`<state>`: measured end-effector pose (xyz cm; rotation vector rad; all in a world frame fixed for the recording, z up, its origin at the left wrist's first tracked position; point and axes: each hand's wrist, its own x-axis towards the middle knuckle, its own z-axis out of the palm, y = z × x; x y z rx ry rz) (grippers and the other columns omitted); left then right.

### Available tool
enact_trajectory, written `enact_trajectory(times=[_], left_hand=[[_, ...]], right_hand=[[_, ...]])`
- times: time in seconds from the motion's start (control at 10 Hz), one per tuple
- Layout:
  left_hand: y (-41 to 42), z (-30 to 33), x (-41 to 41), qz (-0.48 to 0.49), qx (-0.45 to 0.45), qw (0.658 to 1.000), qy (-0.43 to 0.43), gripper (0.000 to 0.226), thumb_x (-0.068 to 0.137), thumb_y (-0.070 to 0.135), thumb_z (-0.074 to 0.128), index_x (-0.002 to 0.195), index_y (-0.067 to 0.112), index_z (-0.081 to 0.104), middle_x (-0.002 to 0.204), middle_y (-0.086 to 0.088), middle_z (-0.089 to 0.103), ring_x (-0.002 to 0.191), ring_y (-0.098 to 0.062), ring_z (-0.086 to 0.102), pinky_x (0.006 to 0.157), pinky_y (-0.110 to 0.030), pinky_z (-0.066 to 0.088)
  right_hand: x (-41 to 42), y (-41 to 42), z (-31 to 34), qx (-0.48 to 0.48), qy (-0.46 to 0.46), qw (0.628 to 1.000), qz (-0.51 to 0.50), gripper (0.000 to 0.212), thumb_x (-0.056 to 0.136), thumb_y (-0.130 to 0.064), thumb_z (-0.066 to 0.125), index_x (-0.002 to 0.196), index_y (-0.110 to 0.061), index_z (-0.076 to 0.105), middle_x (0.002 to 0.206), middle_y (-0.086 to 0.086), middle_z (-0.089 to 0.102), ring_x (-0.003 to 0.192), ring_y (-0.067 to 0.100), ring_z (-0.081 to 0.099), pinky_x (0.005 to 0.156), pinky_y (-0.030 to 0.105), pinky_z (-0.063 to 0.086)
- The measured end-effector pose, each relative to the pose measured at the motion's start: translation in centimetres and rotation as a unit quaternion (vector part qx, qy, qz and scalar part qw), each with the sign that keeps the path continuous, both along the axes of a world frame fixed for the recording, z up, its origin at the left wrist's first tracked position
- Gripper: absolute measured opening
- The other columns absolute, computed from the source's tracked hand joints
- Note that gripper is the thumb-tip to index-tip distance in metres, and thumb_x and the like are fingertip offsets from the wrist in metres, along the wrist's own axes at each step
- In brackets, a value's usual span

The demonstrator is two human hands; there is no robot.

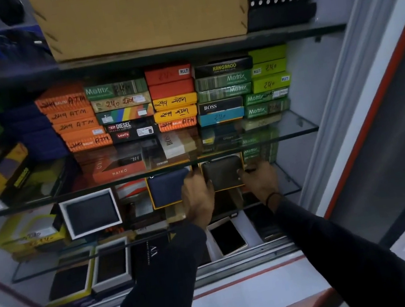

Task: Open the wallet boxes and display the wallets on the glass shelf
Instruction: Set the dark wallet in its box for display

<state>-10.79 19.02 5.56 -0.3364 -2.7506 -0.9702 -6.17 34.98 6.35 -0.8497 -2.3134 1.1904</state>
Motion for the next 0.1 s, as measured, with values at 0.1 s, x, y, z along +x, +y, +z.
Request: enact_trajectory(times=[0.1], left_hand=[[-2.08, 0.55, 2.75, -0.031, -0.007, 0.996, 0.088, 0.032, 0.093, 0.018, 0.065, 0.124, 0.012, 0.062, 0.112, -0.012, 0.067, 0.096, -0.031, 0.069, 0.073, -0.036, 0.059]], right_hand=[[2.24, -1.38, 0.38, 0.036, 0.034, 0.998, 0.034, 0.027, 0.08, -0.038, 0.072, 0.097, -0.017, 0.074, 0.092, 0.001, 0.079, 0.092, 0.021, 0.074, 0.085, 0.039, 0.061]])
